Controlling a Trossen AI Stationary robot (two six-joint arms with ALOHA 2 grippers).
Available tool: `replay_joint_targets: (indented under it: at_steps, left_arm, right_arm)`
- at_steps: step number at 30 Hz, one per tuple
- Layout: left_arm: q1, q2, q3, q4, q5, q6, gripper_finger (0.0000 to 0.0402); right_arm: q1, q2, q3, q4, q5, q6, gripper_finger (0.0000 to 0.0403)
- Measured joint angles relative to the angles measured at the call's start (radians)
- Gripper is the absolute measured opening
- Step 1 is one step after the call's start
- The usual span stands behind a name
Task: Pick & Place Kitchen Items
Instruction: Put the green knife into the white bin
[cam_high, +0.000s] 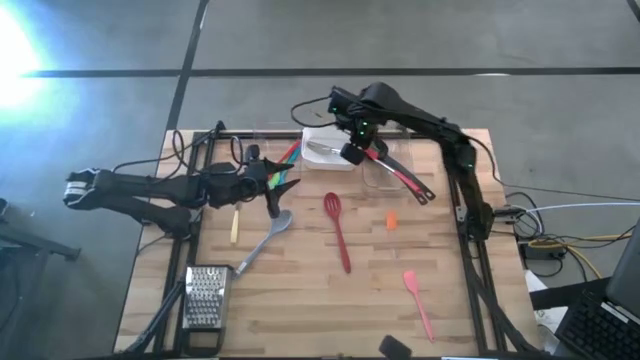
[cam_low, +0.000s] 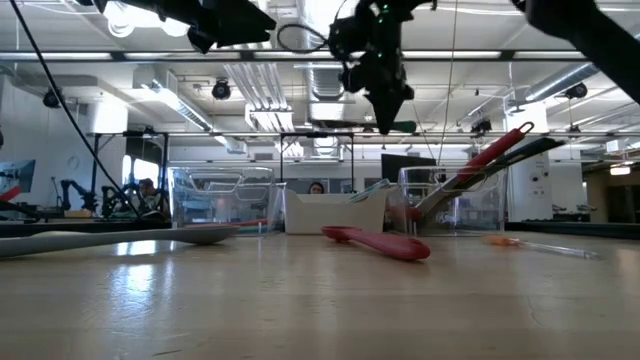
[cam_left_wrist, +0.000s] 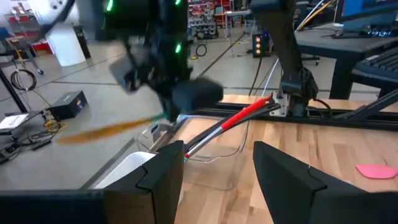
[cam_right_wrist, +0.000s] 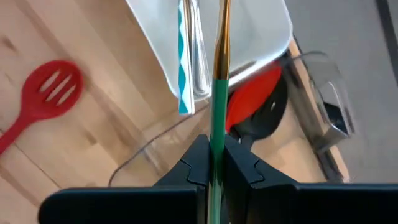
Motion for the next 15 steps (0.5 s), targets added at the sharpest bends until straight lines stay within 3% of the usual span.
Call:
replay_joint_targets:
  at_steps: [6, 15]
  left_arm:
    - [0.000, -0.018, 0.000, -0.002, 0.002, 0.003, 0.0197]
    - [0.000, -0.036, 0.000, -0.005, 0.005, 0.010, 0.0197]
  right_arm:
    - [-0.014, 0.120, 0.083, 0.011, -0.023, -0.064, 0.0013]
    - [-0.049, 0.213, 0.081, 0.005, -0.049, -0.037, 0.0013]
